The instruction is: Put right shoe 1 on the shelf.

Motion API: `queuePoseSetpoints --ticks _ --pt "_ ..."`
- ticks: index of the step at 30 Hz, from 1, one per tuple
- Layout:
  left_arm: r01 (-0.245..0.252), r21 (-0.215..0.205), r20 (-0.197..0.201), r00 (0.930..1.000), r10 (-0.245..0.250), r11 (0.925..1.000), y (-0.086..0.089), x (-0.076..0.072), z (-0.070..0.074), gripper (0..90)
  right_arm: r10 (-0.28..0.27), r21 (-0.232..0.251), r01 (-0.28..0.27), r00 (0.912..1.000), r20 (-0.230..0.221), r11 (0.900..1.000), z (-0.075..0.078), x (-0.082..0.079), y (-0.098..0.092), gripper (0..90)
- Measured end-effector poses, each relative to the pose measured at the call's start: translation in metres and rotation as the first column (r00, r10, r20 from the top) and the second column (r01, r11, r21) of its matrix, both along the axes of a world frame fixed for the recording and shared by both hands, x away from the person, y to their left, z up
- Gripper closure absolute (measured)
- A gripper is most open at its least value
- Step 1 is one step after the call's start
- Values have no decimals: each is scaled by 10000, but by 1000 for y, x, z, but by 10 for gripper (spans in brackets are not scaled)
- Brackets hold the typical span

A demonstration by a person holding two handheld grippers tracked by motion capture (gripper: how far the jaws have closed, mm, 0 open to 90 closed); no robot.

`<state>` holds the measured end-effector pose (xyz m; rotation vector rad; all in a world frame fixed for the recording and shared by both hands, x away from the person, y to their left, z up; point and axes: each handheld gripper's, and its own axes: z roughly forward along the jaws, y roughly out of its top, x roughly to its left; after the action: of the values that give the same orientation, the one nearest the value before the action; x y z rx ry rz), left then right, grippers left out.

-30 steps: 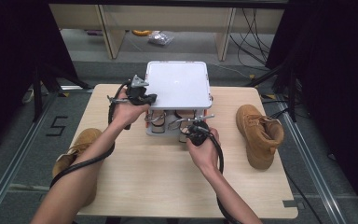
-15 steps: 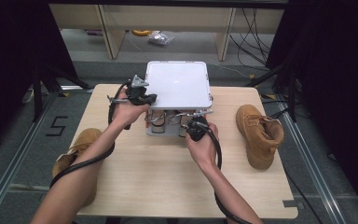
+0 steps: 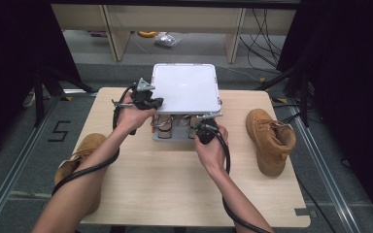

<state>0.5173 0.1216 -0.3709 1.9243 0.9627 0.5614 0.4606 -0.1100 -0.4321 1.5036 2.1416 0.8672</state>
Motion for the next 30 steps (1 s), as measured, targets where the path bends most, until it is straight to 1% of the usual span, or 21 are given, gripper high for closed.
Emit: queuePoseSetpoints --ticks 1,5,6,7,8,9,15,17,18,19,20,21,22,24,26,27,29,30 --pt "-3 -22 -8 10000 3 10000 0 0 0 898 -45 4 45 10000 14 10000 0 1 0 900" --pt "-2 -10 -4 10000 2 10000 0 0 0 898 72 -135 -69 9997 247 9999 -1 4 0 896" --pt "0 -6 -4 10000 0 10000 0 0 0 898 -70 -77 71 9999 114 9999 -1 4 1 896" --pt "0 -6 -4 10000 0 10000 0 0 0 898 -69 -71 71 9998 204 9999 -1 5 1 896" --pt "-3 -30 -13 10000 3 10000 0 0 0 898 109 -191 -103 9993 358 9998 -2 6 0 896" --pt "0 -11 -3 10000 0 10000 0 0 0 898 43 -160 -38 9995 304 9999 -3 6 1 896" --pt "6 -11 -6 10000 -6 10000 0 0 0 898 89 -273 -79 9993 370 9996 -4 8 3 895" --pt "13 4 3 10000 -13 10000 0 0 0 898 23 -283 -11 9991 429 9996 -5 9 4 895" --pt "19 17 8 10000 -19 10000 0 0 0 898 -89 -219 97 9993 359 9997 -7 9 5 894" --pt "19 17 8 10000 -19 10000 0 0 0 898 -89 -219 97 9993 359 9997 -7 9 5 894" --pt "16 14 7 10000 -16 10000 0 0 0 898 -13 -328 28 9990 449 9995 -8 10 4 894" --pt "15 10 8 10000 -15 10000 0 0 0 898 -91 -226 100 9993 359 9997 -8 10 6 894" --pt "13 9 7 10000 -13 10000 0 0 0 898 -10 -331 25 9990 456 9994 -8 11 5 894" --pt "16 27 8 10000 -16 10000 0 0 0 898 -83 -324 96 9991 412 9994 -9 12 7 893" --pt "17 38 14 10000 -17 10000 0 0 0 898 -35 -373 53 9989 475 9993 -9 13 7 893" --pt "21 37 17 10000 -21 10000 0 0 0 898 -126 -285 138 9990 429 9995 -10 14 8 892" --pt "18 10 13 10000 -18 10000 0 0 0 898 -47 -377 65 9988 489 9993 -10 15 8 891" --pt "20 12 11 10000 -20 10000 0 0 0 898 -161 -280 172 9990 406 9995 -10 15 9 891"
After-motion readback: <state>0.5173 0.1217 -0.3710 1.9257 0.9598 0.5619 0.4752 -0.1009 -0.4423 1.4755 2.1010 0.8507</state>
